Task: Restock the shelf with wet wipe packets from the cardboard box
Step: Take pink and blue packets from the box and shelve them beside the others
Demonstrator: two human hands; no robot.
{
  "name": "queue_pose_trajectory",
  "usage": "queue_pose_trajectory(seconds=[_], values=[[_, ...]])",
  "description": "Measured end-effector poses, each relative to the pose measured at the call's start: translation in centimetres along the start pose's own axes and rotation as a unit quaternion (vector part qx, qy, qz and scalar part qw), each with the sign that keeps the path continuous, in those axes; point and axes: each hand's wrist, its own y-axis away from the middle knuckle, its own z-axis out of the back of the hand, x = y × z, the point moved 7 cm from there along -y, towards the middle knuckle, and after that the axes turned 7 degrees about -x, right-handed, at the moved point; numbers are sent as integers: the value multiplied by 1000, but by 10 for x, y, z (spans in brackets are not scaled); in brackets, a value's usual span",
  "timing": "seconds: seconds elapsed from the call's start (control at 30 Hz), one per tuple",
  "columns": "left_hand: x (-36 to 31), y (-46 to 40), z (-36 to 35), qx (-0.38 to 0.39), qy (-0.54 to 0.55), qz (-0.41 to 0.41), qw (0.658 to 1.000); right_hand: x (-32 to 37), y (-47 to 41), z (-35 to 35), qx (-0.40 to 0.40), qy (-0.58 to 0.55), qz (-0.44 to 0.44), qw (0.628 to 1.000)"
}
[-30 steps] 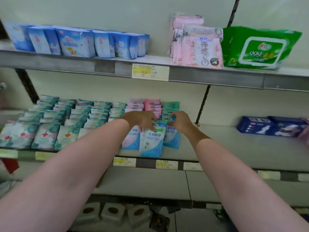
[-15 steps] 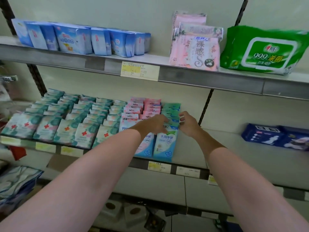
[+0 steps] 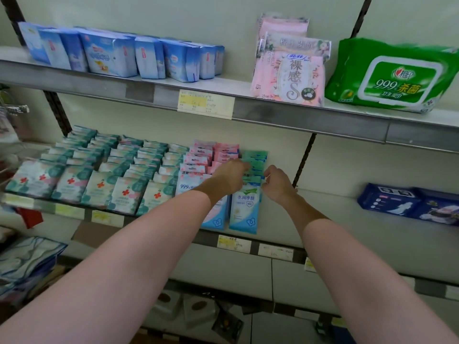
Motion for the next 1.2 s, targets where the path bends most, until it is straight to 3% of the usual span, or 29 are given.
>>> queue_pose_trajectory(seconds=[0.17, 0.4, 0.6, 0.83, 1.2], values=[[20, 31, 23, -18, -18, -2, 1000, 29, 14, -2, -15, 18, 4, 1000], [79, 100, 42, 22, -58, 10, 998, 98, 67, -32, -25, -10, 17, 999], [152, 185, 57, 65, -81, 89, 991, 186, 133, -104, 61, 20, 37, 997], [256, 308, 77, 57, -67, 154, 984, 288, 210, -195, 131, 17, 94, 987], [433, 483, 73, 55, -30, 319, 946, 426, 311, -366, 275, 20, 193, 942]])
